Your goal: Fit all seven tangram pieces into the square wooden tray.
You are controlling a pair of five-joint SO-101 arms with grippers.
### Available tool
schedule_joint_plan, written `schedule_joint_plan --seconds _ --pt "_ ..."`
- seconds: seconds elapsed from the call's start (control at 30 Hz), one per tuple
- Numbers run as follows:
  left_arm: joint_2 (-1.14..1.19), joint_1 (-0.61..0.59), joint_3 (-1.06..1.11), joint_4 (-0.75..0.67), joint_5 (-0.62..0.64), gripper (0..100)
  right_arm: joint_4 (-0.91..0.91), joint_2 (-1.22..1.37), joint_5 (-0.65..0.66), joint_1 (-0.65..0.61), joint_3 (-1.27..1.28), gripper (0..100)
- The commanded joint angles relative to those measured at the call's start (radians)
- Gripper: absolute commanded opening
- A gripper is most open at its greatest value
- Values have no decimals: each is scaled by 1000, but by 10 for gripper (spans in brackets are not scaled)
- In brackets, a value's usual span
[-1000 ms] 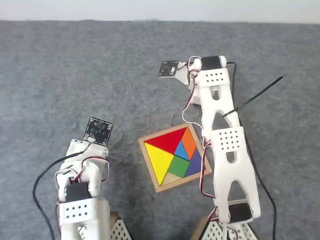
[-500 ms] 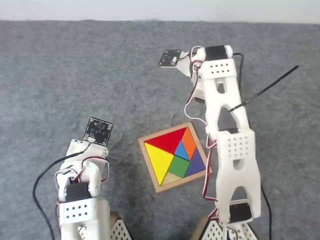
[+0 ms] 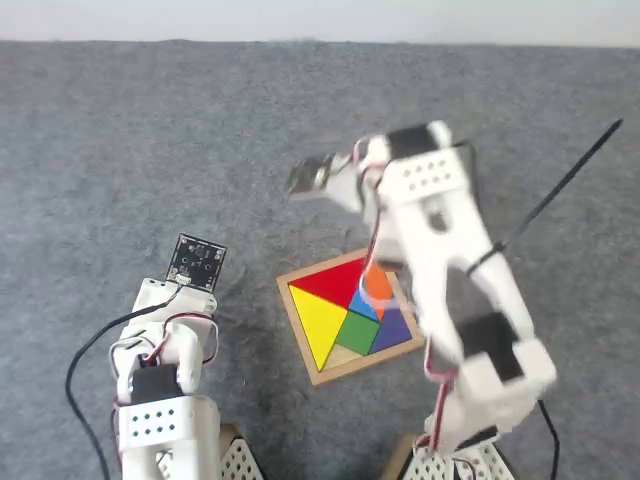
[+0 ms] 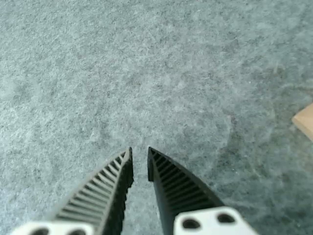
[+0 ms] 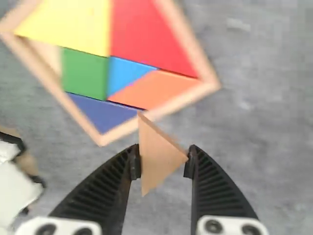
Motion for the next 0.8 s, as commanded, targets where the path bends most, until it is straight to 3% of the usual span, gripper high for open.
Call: schedule_joint_plan --seconds 0.0,0.13,0.27,0.37,0.53,0.77 --pt "-17 3 -7 6 -12 48 -182 -259 -31 -113 356 117" --pt "-17 2 -7 6 -12 48 -380 -412 -38 -234 654 118" --pt "-17 -3 -7 2 -12 47 -492 -487 -133 -352 792 118" --pt "-17 -15 -12 -20 -14 47 -512 -489 -163 -415 806 118" --pt "-17 -152 -7 -135 -8 47 -524 -490 -161 -513 810 118" --pt "-17 -167 -13 -137 -8 46 -526 -490 -137 -549 873 121"
